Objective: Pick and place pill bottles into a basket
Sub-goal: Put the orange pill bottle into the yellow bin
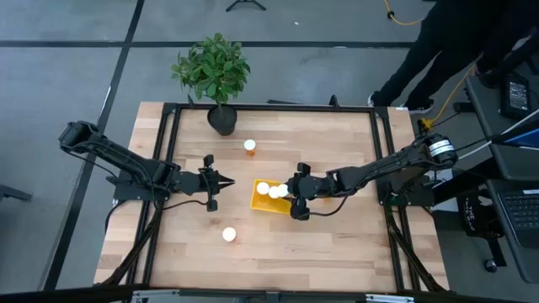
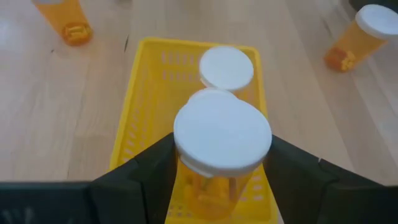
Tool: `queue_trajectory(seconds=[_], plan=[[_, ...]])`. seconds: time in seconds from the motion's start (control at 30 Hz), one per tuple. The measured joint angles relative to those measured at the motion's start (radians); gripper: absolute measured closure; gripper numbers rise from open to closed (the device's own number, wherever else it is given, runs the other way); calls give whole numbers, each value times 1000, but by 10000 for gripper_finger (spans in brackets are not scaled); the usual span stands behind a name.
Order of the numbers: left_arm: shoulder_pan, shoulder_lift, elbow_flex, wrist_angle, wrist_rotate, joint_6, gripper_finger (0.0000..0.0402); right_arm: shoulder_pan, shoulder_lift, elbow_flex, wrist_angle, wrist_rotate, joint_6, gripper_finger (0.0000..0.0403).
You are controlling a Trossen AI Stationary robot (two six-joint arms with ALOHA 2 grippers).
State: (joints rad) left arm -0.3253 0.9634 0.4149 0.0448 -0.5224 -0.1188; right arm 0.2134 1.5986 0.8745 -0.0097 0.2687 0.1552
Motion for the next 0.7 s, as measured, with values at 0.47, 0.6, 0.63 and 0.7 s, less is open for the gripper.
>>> queue_trajectory(seconds=[0.47, 0.6, 0.63, 0.7], plan=[[0, 0, 0, 0, 0, -3, 378, -1, 0, 2, 14, 0, -4, 179], [0, 0, 0, 0, 0, -3, 381, -2, 0, 2, 28, 0, -21, 179], [0, 0, 0, 0, 0, -3, 382, -2, 0, 2, 39, 0, -28, 179], [0, 0, 0, 0, 0, -5, 382, -2, 0, 3, 49, 0, -31, 179]])
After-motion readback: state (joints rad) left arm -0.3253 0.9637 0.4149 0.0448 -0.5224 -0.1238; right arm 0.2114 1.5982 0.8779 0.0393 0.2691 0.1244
